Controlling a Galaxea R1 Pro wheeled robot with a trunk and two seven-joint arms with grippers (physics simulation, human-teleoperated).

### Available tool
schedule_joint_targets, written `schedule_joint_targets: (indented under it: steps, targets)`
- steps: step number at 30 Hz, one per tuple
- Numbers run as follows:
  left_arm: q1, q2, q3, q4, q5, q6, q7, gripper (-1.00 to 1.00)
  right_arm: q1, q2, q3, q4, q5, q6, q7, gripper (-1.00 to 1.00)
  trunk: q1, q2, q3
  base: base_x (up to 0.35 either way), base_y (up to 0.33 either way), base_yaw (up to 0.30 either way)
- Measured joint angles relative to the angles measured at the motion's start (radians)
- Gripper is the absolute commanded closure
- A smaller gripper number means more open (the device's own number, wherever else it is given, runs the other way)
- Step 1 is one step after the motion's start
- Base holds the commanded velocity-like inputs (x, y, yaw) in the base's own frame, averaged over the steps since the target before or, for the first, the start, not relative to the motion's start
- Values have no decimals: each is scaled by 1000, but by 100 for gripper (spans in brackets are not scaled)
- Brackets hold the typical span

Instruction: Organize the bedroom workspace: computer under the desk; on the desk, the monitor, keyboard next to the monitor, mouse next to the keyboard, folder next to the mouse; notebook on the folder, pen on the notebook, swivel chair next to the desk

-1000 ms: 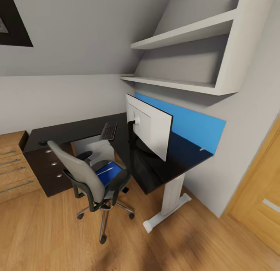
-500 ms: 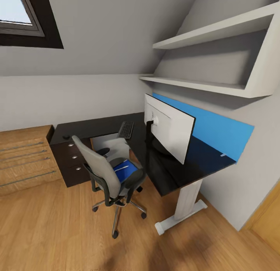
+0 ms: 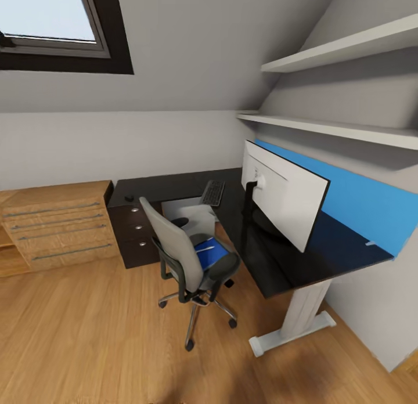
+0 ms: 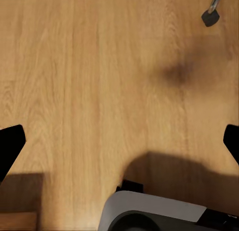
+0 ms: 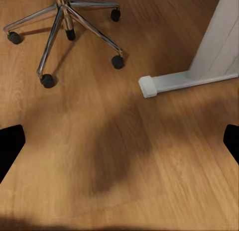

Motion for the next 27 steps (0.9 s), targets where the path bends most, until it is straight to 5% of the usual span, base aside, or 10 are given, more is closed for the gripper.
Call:
schedule_joint_targets:
  steps: [19,27]
  targets:
    - [0,0,1,0,0,0,0,-100,0,-1,0,1,1,1,1,-100,0,0,0,-42,-101,286]
    - [0,0,1,0,0,0,0,-100,0,-2,1,1,2,3,2,-100,0,0,0,-21,-50,98]
